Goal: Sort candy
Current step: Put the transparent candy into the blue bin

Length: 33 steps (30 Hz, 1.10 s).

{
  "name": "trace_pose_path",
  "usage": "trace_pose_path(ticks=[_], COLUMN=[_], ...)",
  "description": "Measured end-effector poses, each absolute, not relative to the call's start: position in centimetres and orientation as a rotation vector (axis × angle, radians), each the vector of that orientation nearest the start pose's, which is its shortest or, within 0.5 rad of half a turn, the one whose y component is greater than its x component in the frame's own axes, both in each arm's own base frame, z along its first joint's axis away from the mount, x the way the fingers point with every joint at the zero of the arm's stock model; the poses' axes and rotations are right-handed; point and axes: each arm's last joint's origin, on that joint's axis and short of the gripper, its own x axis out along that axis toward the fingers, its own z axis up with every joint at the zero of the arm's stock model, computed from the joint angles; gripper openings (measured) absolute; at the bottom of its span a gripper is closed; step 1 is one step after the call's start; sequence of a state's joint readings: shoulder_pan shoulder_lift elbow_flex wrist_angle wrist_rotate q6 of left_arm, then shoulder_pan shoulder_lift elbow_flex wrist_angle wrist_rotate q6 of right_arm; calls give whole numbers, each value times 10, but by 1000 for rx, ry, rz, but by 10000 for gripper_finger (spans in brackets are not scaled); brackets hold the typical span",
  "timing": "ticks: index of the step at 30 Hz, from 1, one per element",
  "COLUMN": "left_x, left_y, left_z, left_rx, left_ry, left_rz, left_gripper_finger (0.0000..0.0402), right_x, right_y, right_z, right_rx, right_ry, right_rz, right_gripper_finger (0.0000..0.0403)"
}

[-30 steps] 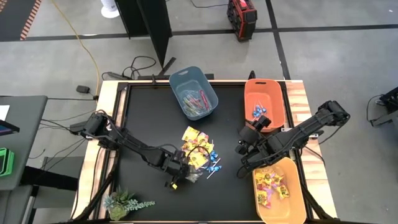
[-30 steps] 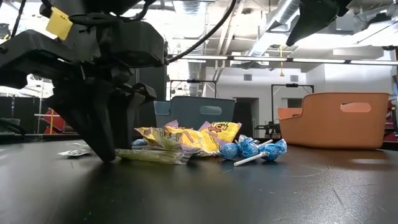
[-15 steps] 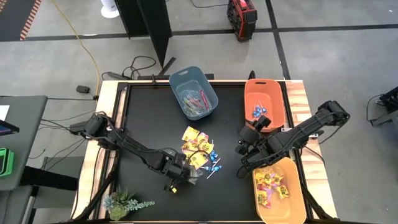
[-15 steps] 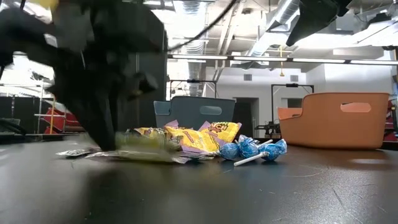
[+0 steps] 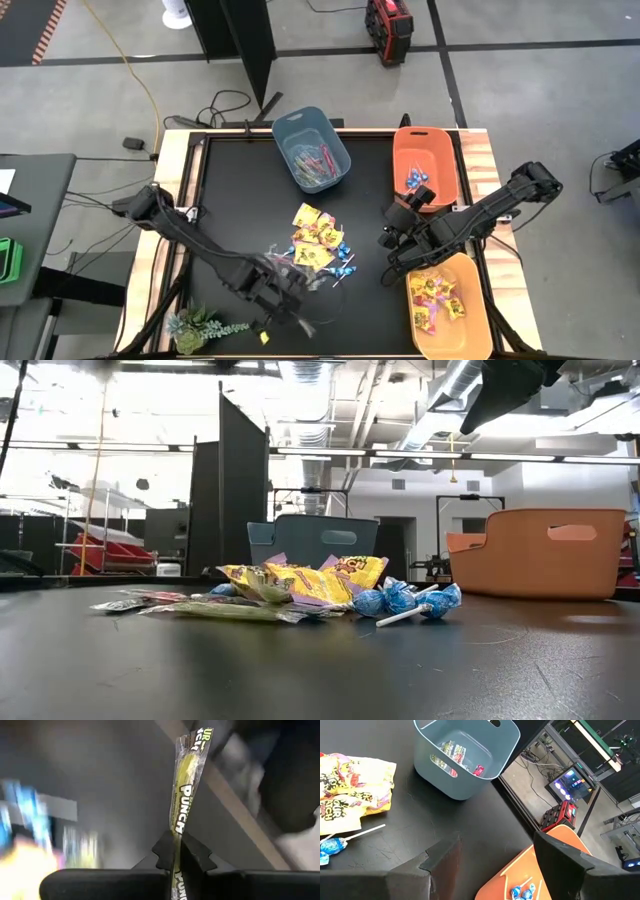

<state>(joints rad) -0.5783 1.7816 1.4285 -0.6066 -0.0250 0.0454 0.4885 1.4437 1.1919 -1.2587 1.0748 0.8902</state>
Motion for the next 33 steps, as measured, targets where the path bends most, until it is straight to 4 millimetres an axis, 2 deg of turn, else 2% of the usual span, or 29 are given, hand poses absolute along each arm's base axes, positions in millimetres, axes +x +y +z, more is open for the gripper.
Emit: trace_pose_path(ticks=[4,9,13,16,21,29,33], left_x=[320,320,319,318,322,334,333], left_y=[-208,-195,-184,-175,-163,-152,-150], left_z=[285,318,347,359,358,349,351], left_rx=[358,372,324,299,288,324,359], left_ry=[675,445,191,25,-7,115,109], left_rz=[-622,-685,-894,-1040,-1027,-612,-583], left_gripper_finger=[9,9,9,9,9,9,9], right_x=[228,228,228,228,228,228,228], right_y=[92,93,93,93,93,93,93], right_z=[281,281,281,281,281,281,281], right_rx=[-281,-280,-279,-278,-278,-283,-284], right_ry=[733,731,732,732,733,736,736], right_rz=[-843,-840,-839,-839,-839,-837,-837], right_gripper_finger=[264,264,264,264,264,264,264])
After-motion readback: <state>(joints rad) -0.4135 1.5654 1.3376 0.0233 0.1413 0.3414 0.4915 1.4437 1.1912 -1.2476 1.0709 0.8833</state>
